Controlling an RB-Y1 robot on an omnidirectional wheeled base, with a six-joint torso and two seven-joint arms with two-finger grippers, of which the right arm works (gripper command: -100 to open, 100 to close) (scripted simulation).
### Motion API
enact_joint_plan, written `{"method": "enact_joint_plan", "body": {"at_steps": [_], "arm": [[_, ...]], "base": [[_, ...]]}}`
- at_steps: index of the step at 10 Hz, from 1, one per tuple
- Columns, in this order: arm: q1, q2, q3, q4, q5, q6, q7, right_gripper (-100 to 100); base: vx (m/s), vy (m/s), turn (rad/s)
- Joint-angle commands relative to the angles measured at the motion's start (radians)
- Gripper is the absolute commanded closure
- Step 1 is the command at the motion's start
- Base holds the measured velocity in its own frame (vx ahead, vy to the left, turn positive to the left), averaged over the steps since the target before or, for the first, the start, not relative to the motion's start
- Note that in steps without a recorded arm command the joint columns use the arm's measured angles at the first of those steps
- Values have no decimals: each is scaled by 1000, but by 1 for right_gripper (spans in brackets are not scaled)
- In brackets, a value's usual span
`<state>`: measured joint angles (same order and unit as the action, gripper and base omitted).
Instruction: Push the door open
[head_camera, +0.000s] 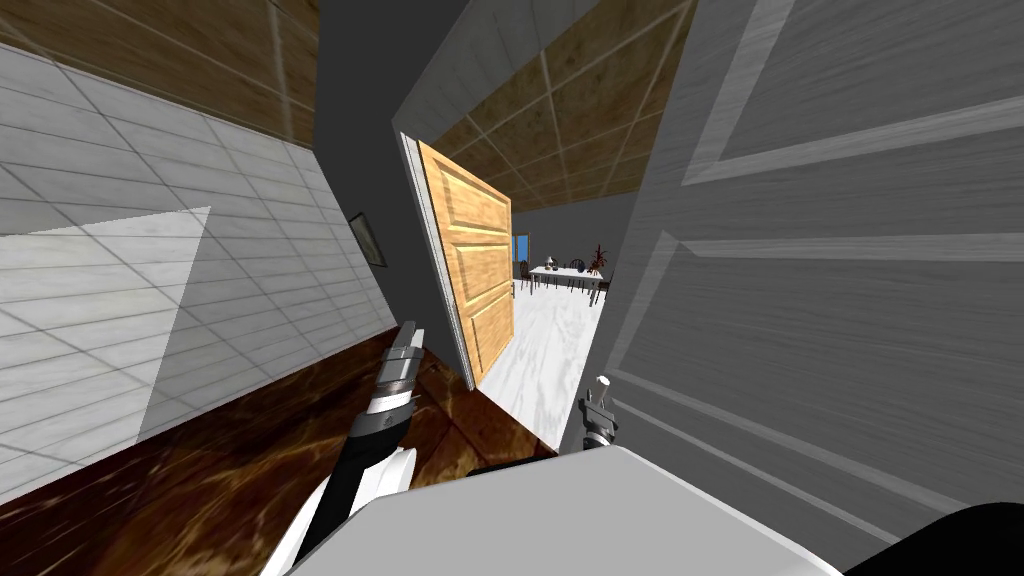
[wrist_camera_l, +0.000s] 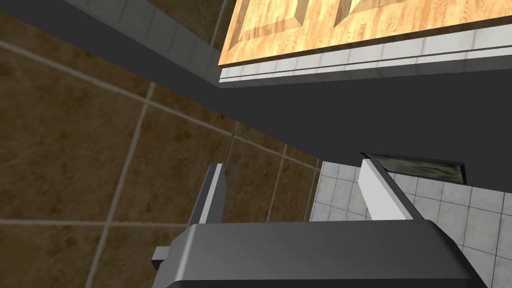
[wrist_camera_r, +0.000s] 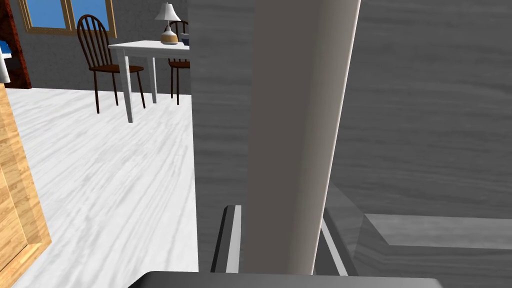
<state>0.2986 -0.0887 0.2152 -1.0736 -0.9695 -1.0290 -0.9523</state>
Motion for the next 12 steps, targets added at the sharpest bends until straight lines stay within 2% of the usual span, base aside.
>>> {"method": "enact_joint_plan", "body": {"at_steps": [1,12], "arm": [[-7,-4,-14,-9,-7,-5,5,100],[-3,5,-143,-12,-112,-32,36,100]], "base": [[154,-39,-34],[200,-89,-53]]}}
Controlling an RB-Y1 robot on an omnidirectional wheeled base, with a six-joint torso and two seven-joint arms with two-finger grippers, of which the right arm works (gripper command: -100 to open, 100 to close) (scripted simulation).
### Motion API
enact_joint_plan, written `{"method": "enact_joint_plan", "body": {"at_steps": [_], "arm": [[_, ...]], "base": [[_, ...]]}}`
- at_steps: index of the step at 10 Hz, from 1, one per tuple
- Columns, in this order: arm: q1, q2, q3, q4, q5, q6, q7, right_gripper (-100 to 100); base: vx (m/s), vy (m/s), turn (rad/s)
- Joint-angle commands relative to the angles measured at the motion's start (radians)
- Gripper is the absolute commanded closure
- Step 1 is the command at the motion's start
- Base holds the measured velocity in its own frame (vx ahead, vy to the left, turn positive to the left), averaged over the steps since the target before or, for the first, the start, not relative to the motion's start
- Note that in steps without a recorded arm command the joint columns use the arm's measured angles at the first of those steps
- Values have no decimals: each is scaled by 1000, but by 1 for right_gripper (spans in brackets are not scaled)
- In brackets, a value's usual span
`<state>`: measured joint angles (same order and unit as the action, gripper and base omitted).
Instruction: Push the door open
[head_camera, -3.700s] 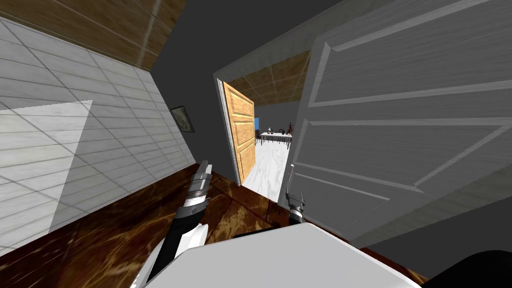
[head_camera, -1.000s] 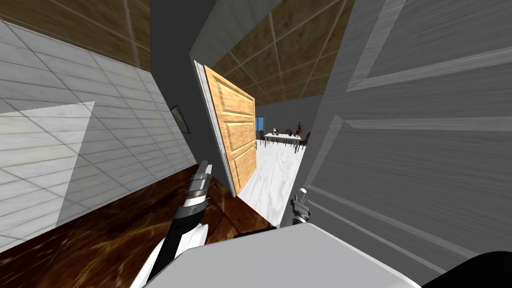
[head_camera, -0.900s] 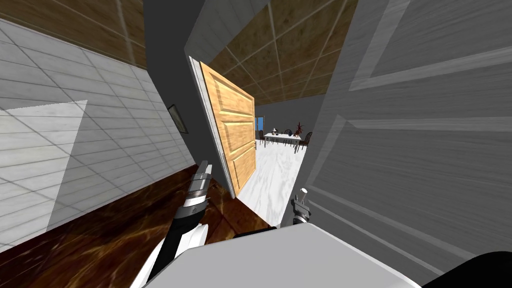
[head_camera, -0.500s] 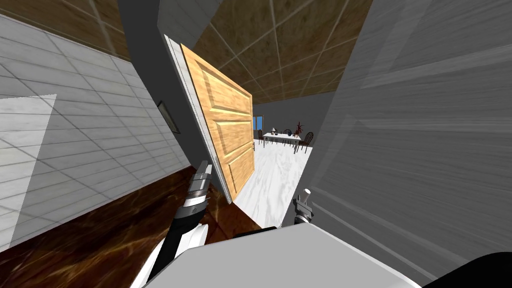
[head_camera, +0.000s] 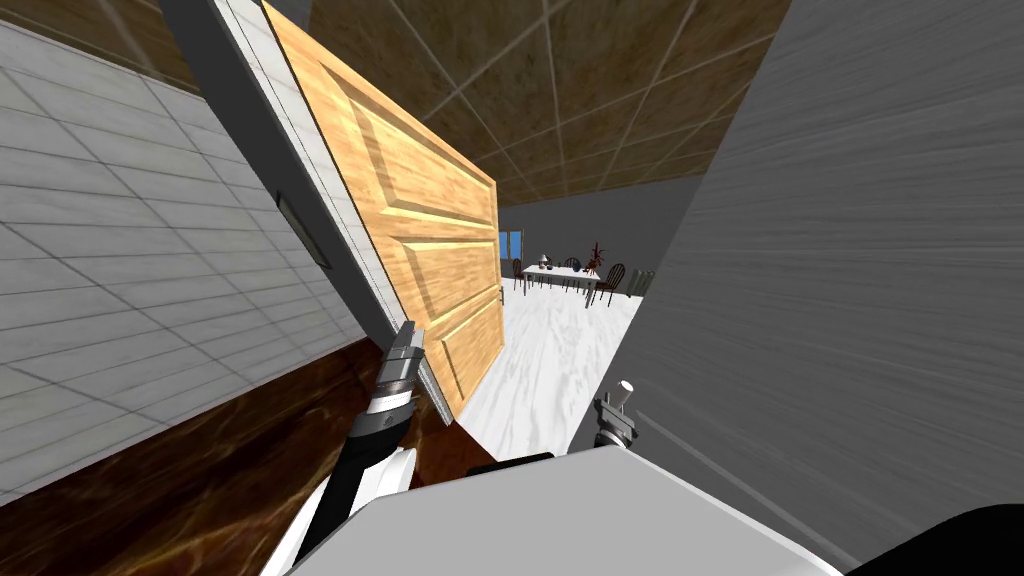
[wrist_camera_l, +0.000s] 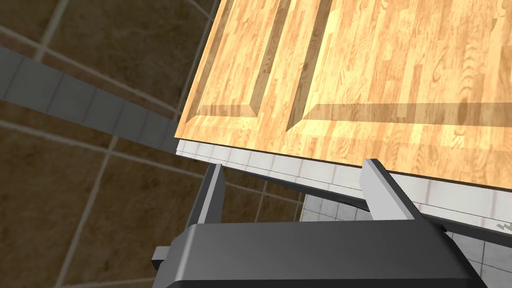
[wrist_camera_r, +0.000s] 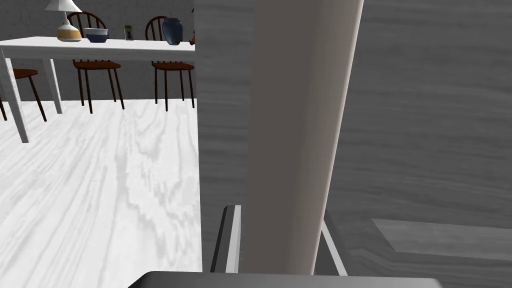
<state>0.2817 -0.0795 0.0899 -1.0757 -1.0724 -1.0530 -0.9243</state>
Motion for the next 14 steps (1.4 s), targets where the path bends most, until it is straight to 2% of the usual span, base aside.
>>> {"method": "enact_joint_plan", "body": {"at_steps": [1,7,9,10,11,14], "arm": [[15,-3,-31,-10,-20,-11,11,100],[17,9,-92,-12,-70,-24,25,100],[17,12,-104,-12,-80,-27,28,100],[21,15,-94,-12,-75,-23,23,100],[26,8,-110,-13,-89,-30,25,100],[31,1,-131,-13,-110,-40,28,100]], "base": [[189,-77,-48],[194,-77,-63],[204,-36,-49],[82,-23,-26],[123,-79,-45],[149,-117,-31]]}}
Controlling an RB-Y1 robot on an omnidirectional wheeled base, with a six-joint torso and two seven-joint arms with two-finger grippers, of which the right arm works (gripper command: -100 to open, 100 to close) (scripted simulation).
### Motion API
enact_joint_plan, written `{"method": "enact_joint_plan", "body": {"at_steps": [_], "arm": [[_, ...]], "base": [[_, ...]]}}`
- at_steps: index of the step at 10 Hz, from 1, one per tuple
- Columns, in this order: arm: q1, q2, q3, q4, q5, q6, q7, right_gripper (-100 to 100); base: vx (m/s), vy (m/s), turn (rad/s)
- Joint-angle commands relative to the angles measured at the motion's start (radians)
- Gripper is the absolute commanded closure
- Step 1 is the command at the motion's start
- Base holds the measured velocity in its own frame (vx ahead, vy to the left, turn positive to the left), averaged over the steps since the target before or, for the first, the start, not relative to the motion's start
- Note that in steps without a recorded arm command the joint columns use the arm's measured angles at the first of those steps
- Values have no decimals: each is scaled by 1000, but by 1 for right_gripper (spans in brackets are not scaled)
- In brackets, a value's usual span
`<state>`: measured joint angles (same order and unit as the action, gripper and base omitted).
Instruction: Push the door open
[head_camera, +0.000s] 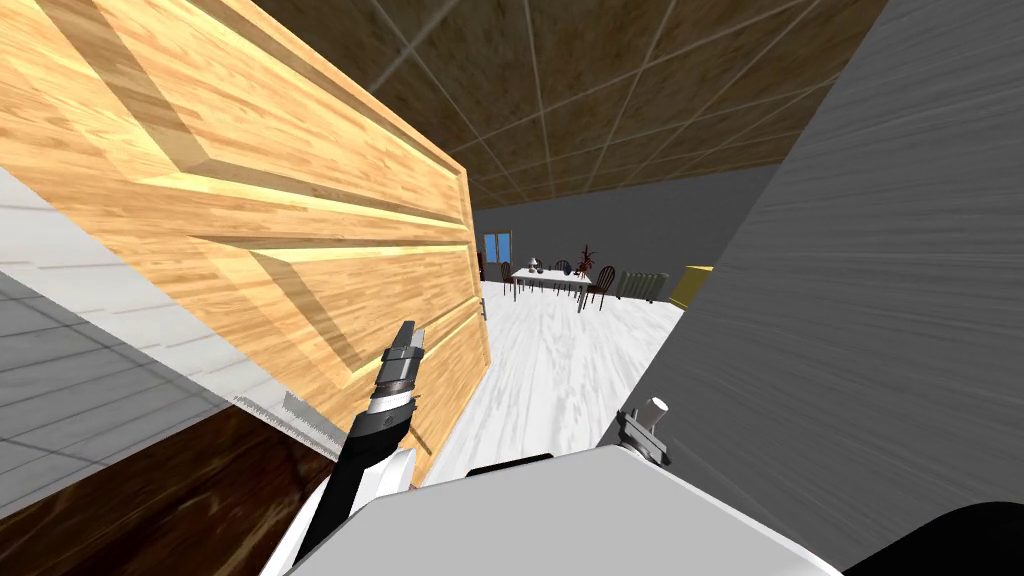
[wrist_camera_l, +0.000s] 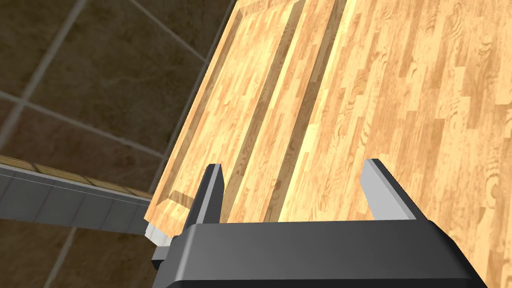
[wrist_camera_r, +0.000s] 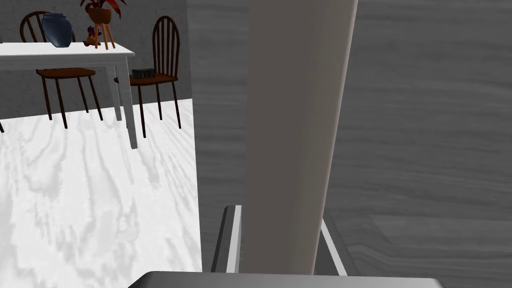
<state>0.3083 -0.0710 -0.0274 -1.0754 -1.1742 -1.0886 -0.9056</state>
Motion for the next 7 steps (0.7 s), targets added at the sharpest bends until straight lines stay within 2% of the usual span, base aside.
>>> {"method": "enact_joint_plan", "body": {"at_steps": [1,7], "arm": [[8,-10,-24,-13,-19,-9,10,100],[23,-16,-79,-12,-75,-35,17,100]], "base": [[177,-162,-61],[159,-150,-42]]}}
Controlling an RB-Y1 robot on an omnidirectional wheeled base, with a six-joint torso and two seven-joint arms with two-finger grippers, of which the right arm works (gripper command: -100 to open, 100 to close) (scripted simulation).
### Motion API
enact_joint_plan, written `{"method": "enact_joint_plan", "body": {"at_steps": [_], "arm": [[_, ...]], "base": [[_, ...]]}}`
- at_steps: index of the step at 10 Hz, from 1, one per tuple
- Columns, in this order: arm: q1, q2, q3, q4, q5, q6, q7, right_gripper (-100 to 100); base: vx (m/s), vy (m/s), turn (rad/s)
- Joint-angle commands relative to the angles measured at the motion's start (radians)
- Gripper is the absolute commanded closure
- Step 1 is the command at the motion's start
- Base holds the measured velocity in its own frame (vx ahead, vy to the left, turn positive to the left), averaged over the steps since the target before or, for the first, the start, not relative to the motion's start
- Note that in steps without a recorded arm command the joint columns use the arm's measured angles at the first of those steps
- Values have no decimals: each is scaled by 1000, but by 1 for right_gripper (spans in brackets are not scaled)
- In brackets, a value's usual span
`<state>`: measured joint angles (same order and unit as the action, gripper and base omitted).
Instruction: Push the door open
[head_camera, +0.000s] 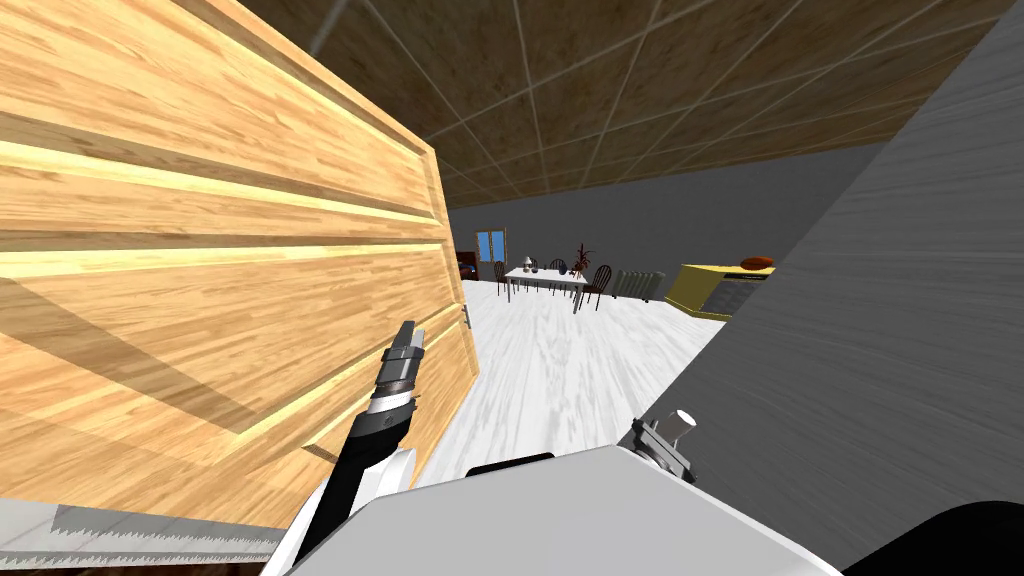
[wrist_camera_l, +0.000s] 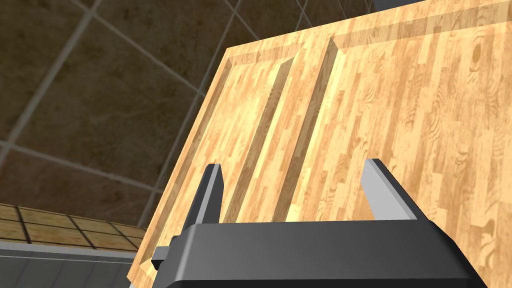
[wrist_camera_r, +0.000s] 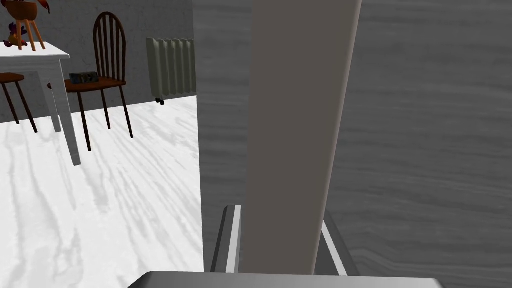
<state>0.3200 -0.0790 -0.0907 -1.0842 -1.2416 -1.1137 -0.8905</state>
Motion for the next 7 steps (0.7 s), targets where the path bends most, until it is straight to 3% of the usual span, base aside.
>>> {"method": "enact_joint_plan", "body": {"at_steps": [1,7], "arm": [[14,-8,-28,-3,-20,-16,3,100],[29,-3,-82,-2,-75,-42,10,100]], "base": [[155,-136,-51],[160,-141,-52]]}}
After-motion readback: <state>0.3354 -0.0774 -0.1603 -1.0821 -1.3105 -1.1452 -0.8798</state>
